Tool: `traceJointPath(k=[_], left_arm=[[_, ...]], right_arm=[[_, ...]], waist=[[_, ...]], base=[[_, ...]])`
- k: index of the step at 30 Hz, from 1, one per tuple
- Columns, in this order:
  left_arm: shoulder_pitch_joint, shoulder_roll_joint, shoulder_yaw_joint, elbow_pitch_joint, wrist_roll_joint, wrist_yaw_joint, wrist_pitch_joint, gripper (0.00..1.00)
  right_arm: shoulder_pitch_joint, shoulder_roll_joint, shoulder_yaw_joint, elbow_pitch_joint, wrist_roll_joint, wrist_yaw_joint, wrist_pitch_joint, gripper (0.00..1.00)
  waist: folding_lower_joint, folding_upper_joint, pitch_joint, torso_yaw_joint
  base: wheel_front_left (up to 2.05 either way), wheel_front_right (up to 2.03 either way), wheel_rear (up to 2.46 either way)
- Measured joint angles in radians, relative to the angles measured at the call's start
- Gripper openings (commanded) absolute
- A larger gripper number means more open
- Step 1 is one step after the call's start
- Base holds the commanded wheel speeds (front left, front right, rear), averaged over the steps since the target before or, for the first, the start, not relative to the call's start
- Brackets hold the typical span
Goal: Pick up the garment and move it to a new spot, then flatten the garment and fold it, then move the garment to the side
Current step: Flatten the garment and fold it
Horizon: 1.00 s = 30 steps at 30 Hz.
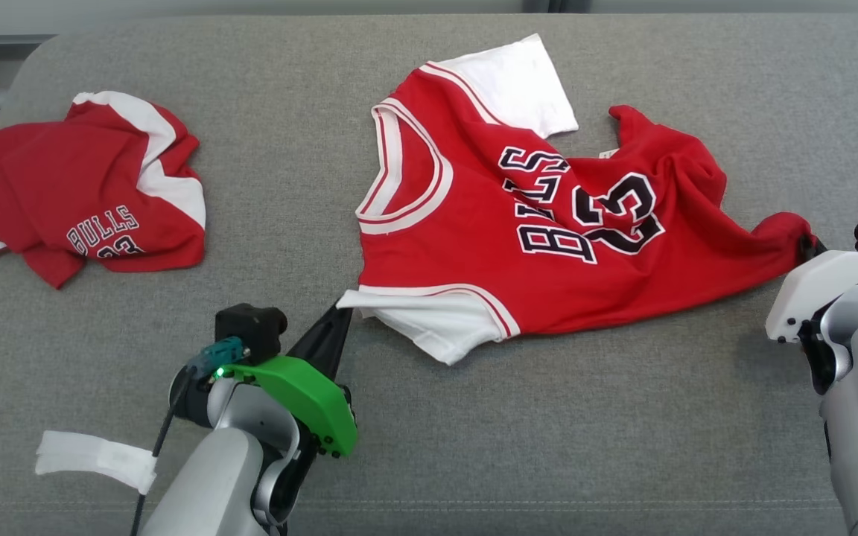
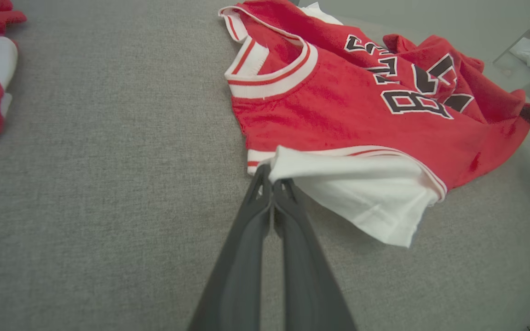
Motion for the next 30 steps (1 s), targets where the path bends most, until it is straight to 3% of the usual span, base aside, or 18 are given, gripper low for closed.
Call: traceJointPath(k=[6, 10, 16, 26, 30], left_arm=[[-0.011, -0.018, 0.081, -0.073, -0.097, 0.012, -0.016, 0.0], [-0.032, -0.052, 0.173, -0.127, -0.238, 0.038, -0.025, 0.0], [-0.158, -0.056, 0.248, -0.14, -0.309, 0.084, 0.002, 0.0], [-0.516, 0.02, 0.305, 0.016, -0.302, 0.101, 0.046, 0.0], [-0.726, 0.089, 0.297, 0.04, -0.262, 0.095, 0.087, 0.0]], right_arm=[[0.001, 0.053, 0.032, -0.067, 0.12, 0.0, -0.004, 0.0], [-0.001, 0.07, 0.053, -0.13, 0.193, 0.0, 0.04, 0.0], [-0.073, 0.117, 0.101, -0.201, 0.314, -0.001, 0.128, 0.0], [-0.273, 0.136, 0.218, -0.176, 0.312, -0.001, 0.154, 0.0], [-0.423, 0.14, 0.246, -0.159, 0.298, -0.001, 0.128, 0.0]], waist=[[0.0, 0.0, -0.042, -0.01], [0.0, 0.0, -0.057, -0.029], [0.0, 0.0, -0.043, -0.064], [0.0, 0.0, 0.04, -0.112], [0.0001, 0.0, 0.098, -0.135]], base=[[0.0, 0.0, 0.0], [0.0, 0.0, 0.0], [0.0, 0.0, 0.0], [0.0, 0.0, 0.0], [0.0, 0.0, 0.0]])
